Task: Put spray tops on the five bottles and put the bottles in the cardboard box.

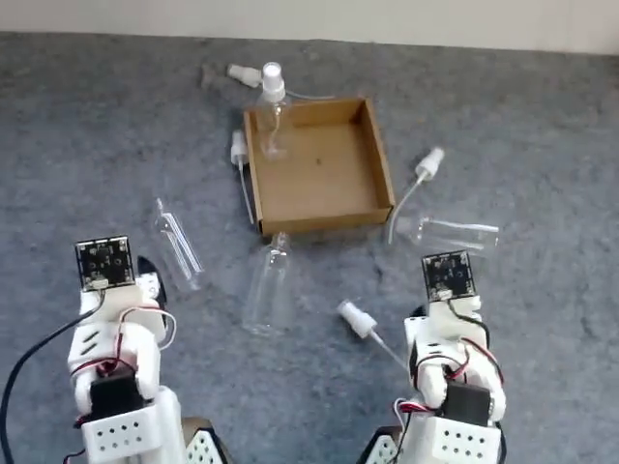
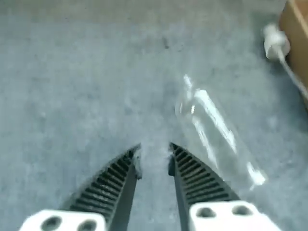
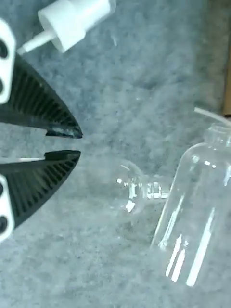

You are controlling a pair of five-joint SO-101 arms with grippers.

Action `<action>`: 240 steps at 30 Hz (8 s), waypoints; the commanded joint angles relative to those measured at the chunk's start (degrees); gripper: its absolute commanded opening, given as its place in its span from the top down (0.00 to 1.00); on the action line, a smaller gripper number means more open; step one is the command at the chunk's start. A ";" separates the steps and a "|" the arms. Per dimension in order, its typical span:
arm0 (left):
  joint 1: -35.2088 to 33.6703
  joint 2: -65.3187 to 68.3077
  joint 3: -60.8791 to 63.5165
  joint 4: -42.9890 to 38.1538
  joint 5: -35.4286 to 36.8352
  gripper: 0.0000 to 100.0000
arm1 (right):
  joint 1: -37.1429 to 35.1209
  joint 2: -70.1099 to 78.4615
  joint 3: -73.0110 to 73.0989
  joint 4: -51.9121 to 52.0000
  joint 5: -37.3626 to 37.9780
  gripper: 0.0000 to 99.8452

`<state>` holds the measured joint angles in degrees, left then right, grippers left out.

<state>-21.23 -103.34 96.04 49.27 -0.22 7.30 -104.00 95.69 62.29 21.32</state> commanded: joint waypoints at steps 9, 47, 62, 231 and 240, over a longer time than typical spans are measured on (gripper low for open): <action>-8.84 -0.40 1.10 23.82 0.26 0.94 | 0.57 0.84 9.80 -0.75 0.44 0.99; -8.92 -0.40 1.10 28.40 0.44 0.94 | 0.57 0.84 9.80 -0.75 0.44 0.99; -8.92 -0.40 1.10 28.40 0.44 0.94 | 0.57 0.84 9.80 -0.75 0.44 0.99; -13.32 -0.40 -0.22 6.59 -16.79 0.94 | 2.42 1.36 -13.41 -3.30 0.00 0.90; -4.62 0.13 -11.03 18.64 -19.78 0.94 | 2.59 30.11 -35.03 1.98 -2.37 0.83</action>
<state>-29.49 -103.34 90.86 64.40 -17.71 9.23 -87.82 71.96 62.29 19.65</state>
